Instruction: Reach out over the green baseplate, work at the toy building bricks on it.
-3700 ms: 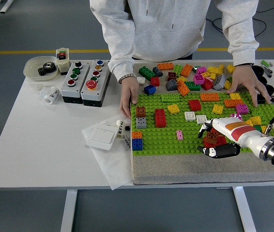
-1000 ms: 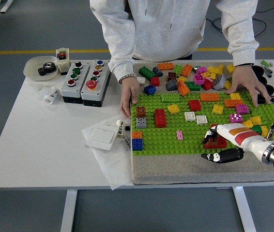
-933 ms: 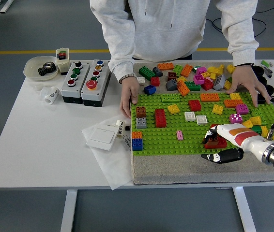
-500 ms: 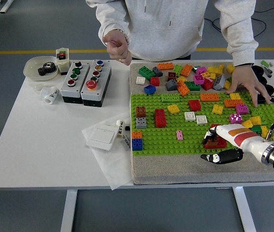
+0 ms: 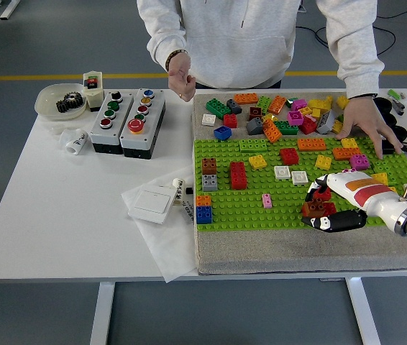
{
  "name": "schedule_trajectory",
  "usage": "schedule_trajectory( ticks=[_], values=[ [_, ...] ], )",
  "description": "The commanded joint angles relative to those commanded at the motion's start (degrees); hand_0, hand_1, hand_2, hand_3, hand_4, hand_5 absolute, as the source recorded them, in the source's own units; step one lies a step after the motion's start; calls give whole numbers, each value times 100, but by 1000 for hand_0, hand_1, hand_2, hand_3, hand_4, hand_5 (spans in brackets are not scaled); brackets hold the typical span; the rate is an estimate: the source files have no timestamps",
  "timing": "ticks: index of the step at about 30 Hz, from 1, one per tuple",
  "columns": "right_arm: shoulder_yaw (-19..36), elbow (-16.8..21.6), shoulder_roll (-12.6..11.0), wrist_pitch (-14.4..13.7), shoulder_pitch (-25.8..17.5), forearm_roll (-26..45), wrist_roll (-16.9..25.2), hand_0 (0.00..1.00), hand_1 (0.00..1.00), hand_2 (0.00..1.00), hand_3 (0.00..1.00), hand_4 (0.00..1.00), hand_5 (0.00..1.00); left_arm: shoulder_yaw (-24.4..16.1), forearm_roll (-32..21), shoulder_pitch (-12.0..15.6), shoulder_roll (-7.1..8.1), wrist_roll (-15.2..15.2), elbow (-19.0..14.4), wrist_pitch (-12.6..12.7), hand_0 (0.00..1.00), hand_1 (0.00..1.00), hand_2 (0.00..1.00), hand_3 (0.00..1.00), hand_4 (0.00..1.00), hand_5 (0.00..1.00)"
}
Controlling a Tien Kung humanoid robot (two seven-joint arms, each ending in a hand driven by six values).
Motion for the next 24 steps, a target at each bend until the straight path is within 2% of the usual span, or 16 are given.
schedule_trajectory(
  ticks=[4, 6, 8, 9, 10, 15, 16, 17, 24],
  values=[
    [173, -96, 16, -273, 29, -126, 83, 649, 649, 704, 585, 827, 499, 12, -2, -5, 4, 1, 0, -3, 759, 794, 844, 755, 787, 694],
    [374, -258, 32, -535, 64, -367, 170, 649, 649, 704, 585, 827, 499, 15, -9, -7, 7, -2, 0, 0, 759, 794, 844, 755, 787, 694],
    [530, -411, 35, -600, 102, -625, 190, 649, 649, 704, 585, 827, 499, 19, -22, -7, 10, -3, 0, 3, 759, 794, 844, 755, 787, 694],
    [571, -465, 37, -601, 117, -727, 189, 649, 649, 704, 585, 827, 499, 15, -21, -6, 10, -3, 0, 5, 759, 794, 844, 755, 787, 694],
    [595, -501, 40, -589, 133, -782, 184, 675, 662, 724, 625, 852, 448, 8, -15, -5, 11, 0, 0, 6, 759, 795, 843, 756, 787, 695],
    [705, -1131, 100, -349, 317, -1204, 151, 675, 662, 724, 625, 852, 448, -96, 86, -7, 25, 28, 0, 23, 759, 795, 843, 756, 787, 695],
    [707, -1211, 104, -324, 335, -1236, 150, 668, 660, 721, 643, 872, 406, -101, 89, -7, 25, 29, 0, 25, 759, 794, 844, 754, 786, 695],
    [695, -1355, 109, -292, 373, -1292, 165, 668, 660, 721, 643, 872, 406, -115, 105, -7, 25, 31, 0, 26, 759, 794, 844, 754, 786, 695],
    [547, -2074, 215, -318, 486, -1470, 299, 666, 653, 714, 633, 865, 378, -192, 145, 16, 5, 64, 0, 45, 759, 795, 844, 754, 785, 694]
  ],
)
